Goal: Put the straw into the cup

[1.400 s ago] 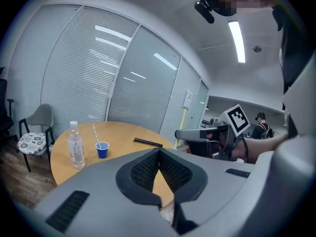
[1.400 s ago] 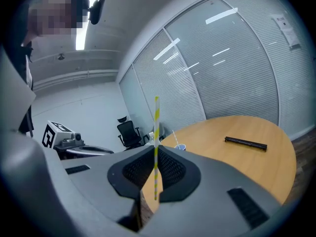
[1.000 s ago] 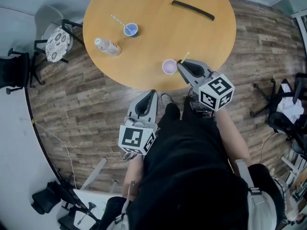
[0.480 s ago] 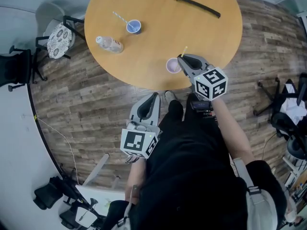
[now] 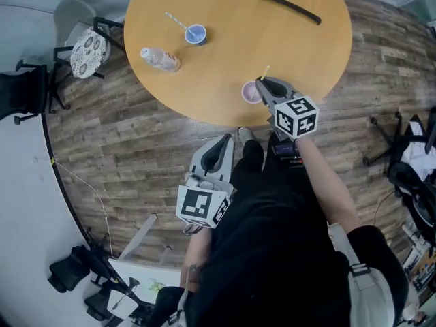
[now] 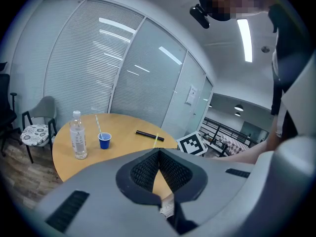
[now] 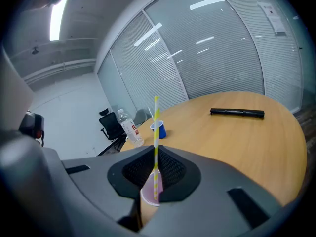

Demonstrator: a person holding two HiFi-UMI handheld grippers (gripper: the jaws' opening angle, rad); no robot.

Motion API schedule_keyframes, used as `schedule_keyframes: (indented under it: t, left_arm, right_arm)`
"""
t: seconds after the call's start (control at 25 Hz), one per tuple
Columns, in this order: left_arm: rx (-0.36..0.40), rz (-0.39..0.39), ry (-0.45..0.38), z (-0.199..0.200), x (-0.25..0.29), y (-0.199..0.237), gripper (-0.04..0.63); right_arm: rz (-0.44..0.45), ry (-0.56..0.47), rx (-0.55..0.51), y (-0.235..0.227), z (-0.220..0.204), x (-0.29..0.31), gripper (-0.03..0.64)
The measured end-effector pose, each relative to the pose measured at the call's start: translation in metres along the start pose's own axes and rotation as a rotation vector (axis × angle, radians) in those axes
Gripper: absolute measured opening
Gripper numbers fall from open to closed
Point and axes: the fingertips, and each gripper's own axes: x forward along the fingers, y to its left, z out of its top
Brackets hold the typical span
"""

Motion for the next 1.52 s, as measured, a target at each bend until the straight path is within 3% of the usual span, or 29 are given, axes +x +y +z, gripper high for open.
schedule_keyframes:
  t: [0.24,1.32,1.52]
  left_arm:
    - [0.004,-0.014,-0.004,0.002,-0.001,-0.005,0.012]
    - [0.008,0.008,-0.019,0.001,-0.013,0.002,0.012]
    - [0.012,0.016,-0.027,0.001,-0.014,0.004,0.012]
  right_arm:
    - [-0.029,-0.001,0.099,-0.010,-0.015,0.002,0.029]
    - [-0.067,0.117,0.082,-0.017,-0.059,0.000,0.033]
    - [-0.071,0.128,0.086,-0.020,-0.062,-0.002,0.094]
